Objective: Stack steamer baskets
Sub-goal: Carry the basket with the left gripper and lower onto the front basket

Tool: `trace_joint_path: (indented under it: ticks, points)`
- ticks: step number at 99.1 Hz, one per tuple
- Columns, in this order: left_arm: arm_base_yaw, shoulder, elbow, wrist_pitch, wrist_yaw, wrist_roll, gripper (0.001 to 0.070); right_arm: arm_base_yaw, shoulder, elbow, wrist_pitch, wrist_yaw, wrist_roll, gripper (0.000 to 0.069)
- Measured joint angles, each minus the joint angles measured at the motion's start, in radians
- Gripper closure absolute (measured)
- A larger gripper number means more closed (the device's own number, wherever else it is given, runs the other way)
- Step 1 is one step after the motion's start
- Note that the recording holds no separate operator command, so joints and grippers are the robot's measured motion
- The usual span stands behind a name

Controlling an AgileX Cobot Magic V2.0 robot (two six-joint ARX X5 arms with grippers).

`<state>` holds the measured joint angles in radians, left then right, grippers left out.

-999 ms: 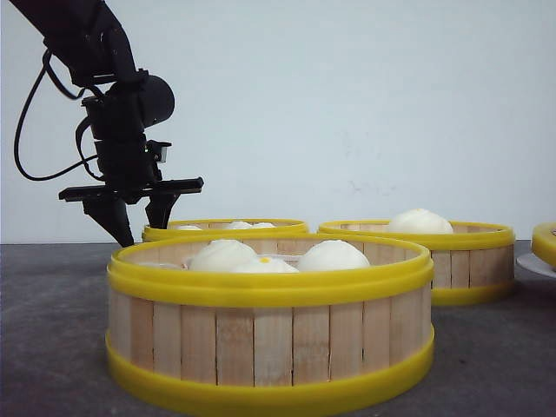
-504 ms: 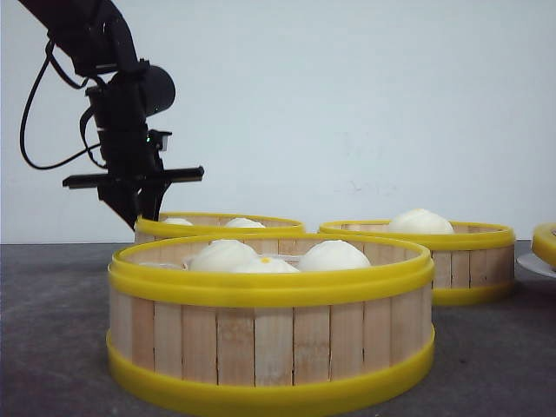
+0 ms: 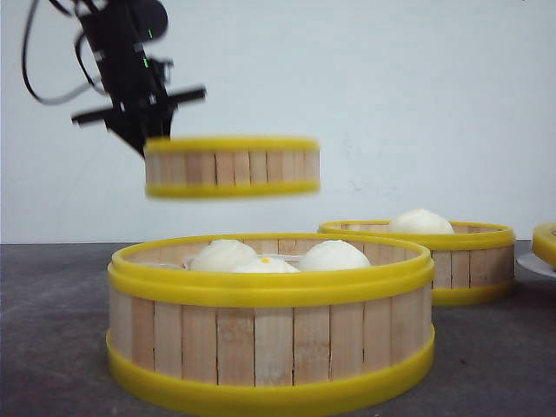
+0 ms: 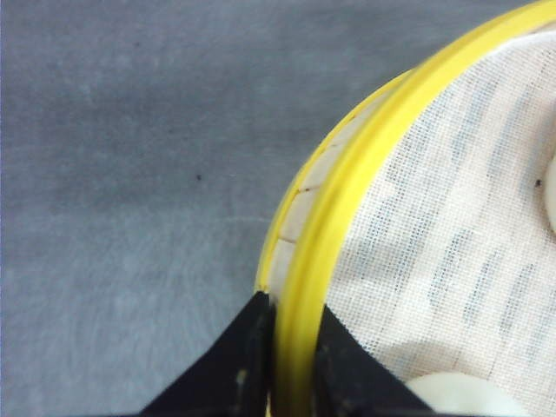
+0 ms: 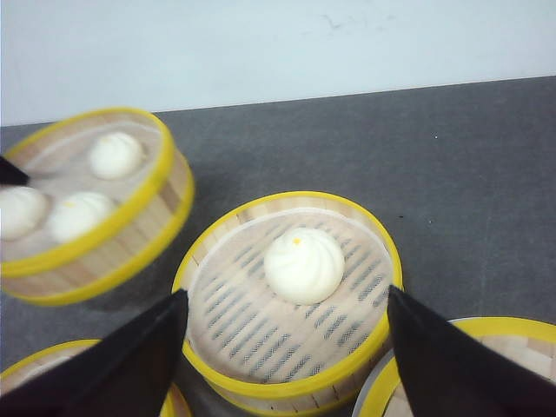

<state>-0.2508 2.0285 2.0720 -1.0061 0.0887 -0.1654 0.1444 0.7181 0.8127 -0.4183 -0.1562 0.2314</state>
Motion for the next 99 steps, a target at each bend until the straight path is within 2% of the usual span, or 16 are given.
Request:
trace_joint_path:
  ticks: [28, 79, 99]
  points:
    - [-0.002, -0.275, 0.014, -0.068, 0.017, 0.024, 0.0684, 0.0, 0.0, 0.0, 0.0, 0.003, 0.0, 0.0239]
    - [-0.002, -0.617, 0.013, -0.261, 0.011, 0.035, 0.0684, 0.0, 0.0, 0.0, 0.002, 0.003, 0.0, 0.0239]
    - [-0.008, -0.723, -0.108, -0.243, 0.006, 0.03, 0.0684, 0.0, 0.0, 0.0, 0.004, 0.002, 0.0, 0.0239]
